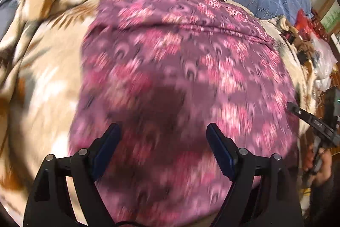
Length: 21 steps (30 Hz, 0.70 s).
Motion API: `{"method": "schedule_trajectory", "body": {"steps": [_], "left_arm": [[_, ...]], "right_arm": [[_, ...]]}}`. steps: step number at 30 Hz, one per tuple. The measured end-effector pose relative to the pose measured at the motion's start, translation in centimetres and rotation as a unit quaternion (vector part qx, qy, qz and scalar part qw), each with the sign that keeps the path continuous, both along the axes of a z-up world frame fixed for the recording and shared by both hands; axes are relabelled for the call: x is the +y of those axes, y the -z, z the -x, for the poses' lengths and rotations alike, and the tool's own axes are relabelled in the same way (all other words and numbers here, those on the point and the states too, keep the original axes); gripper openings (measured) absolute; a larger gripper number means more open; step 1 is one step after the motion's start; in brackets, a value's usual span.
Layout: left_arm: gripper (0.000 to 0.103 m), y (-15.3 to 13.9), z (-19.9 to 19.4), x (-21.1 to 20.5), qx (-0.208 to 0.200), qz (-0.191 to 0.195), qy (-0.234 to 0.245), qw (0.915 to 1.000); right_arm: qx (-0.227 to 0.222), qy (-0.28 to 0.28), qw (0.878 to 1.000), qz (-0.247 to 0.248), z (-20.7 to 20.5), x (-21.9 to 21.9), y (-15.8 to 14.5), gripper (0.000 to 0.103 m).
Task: Fold small clothes
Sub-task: 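Grasp the hem with the left gripper while the right gripper grasps the hem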
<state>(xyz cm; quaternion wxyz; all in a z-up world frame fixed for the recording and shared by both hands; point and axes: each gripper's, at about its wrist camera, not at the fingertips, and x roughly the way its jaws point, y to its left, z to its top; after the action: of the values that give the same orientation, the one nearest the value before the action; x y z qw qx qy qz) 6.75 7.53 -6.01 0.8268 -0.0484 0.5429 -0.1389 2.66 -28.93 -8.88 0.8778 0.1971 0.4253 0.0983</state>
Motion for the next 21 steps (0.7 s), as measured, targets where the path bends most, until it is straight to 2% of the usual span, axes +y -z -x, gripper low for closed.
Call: {"method": "schedule_trajectory", "body": {"steps": [4,5,6,9,11,13,16,19,21], "left_arm": [[0.083,-0.4,3.1,3.9,0.017,0.023,-0.031,0.9991],[0.083,-0.3,4.1,5.0,0.024,0.026,-0.039,0.9986],[0.083,-0.1,4.8,5.7,0.031,0.028,-0.042,0.9982],[0.083,0.7,7.4,7.0,0.049,0.036,-0.048,0.9970],[0.083,1.5,8.8,6.9,0.063,0.036,-0.042,0.9964],[0.083,2.5,9.8,6.2,0.076,0.026,-0.028,0.9964],[0.083,3.6,10.6,5.4,0.090,0.021,-0.009,0.9957],[0.083,4.8,10.7,4.8,0.106,0.018,-0.002,0.9942],[0.083,5.2,10.5,4.5,0.111,0.019,0.003,0.9936]], "right_arm": [[0.006,-0.006,1.000,-0.001,2.6,-1.0,0.2,0.024],[0.013,-0.007,1.000,0.002,3.2,-1.3,0.2,0.025],[0.022,-0.004,1.000,0.011,4.0,-1.6,0.3,0.031],[0.024,-0.004,0.999,0.023,5.8,-2.6,0.3,0.032],[0.022,-0.002,0.999,0.030,6.8,-3.2,0.0,0.032],[0.024,0.005,0.999,0.048,7.8,-3.9,-0.1,0.041],[0.036,0.005,0.998,0.059,8.6,-4.9,0.2,0.047],[0.068,-0.028,0.996,0.051,9.1,-4.9,1.7,0.047],[0.077,-0.072,0.993,0.053,9.2,-3.8,2.5,0.047]]}}
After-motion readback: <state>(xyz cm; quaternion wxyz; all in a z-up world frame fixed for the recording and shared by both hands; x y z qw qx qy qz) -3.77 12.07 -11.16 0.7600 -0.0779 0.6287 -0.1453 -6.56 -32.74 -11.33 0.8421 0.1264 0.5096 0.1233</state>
